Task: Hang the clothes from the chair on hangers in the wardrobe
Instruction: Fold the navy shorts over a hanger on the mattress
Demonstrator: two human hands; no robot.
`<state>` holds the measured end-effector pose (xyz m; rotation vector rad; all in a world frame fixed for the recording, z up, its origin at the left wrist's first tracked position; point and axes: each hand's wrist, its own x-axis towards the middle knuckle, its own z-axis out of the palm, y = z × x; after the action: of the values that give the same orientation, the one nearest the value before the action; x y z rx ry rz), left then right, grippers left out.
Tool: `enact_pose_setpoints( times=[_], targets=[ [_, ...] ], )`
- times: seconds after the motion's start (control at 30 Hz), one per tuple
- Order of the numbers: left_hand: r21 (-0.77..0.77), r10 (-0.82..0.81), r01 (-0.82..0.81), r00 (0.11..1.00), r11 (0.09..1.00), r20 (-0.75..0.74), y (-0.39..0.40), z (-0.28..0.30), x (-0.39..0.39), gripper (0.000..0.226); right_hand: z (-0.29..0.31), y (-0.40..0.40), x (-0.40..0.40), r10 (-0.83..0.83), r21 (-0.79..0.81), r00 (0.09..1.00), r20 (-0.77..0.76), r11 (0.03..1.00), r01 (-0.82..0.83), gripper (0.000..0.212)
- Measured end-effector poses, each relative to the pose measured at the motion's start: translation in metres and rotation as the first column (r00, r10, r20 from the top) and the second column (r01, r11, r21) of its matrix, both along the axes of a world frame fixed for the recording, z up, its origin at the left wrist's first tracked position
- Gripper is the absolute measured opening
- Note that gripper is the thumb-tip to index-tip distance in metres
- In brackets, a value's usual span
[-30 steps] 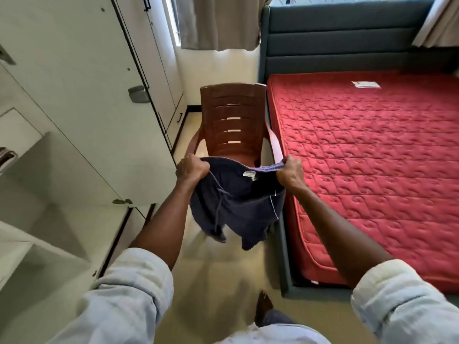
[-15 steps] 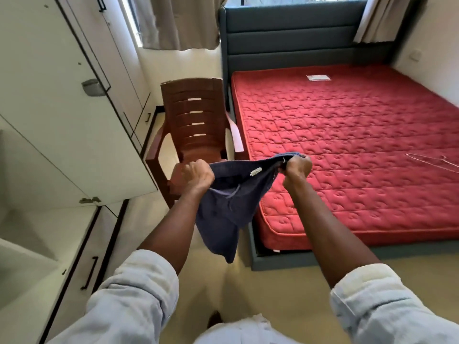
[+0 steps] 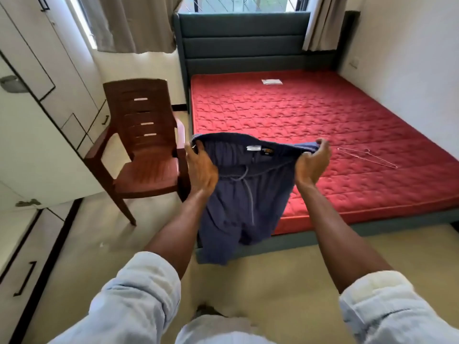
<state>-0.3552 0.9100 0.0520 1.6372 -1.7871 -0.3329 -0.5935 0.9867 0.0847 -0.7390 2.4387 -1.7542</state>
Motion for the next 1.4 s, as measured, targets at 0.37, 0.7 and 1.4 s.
enact_pose_setpoints(
  times=[0.37,0.7,1.4],
  targets=[
    [0.299,-0.047,0.0,0.987,0.954,0.152,-0.007,-0.039,-0.133,0.064,-0.063,-0.006,-0.132,-0.071,0.111,0.943,0.324,0.993,0.036,0.044],
    [0.432,0.142,-0.122,0.99,0.894,-0.015,-0.039,-0.064,-0.299,0.099,-0.057,-0.047,-0.254,-0.027,-0.013,0.939,0.343,0.999,0.033,0.042],
    [0.312,0.111,-0.265,0.894,0.912,0.435,-0.055,0.018,-0.425,0.037,-0.03,-0.1,-0.474,0.324,0.268,0.901,0.29,0.876,-0.401,0.026]
  ],
)
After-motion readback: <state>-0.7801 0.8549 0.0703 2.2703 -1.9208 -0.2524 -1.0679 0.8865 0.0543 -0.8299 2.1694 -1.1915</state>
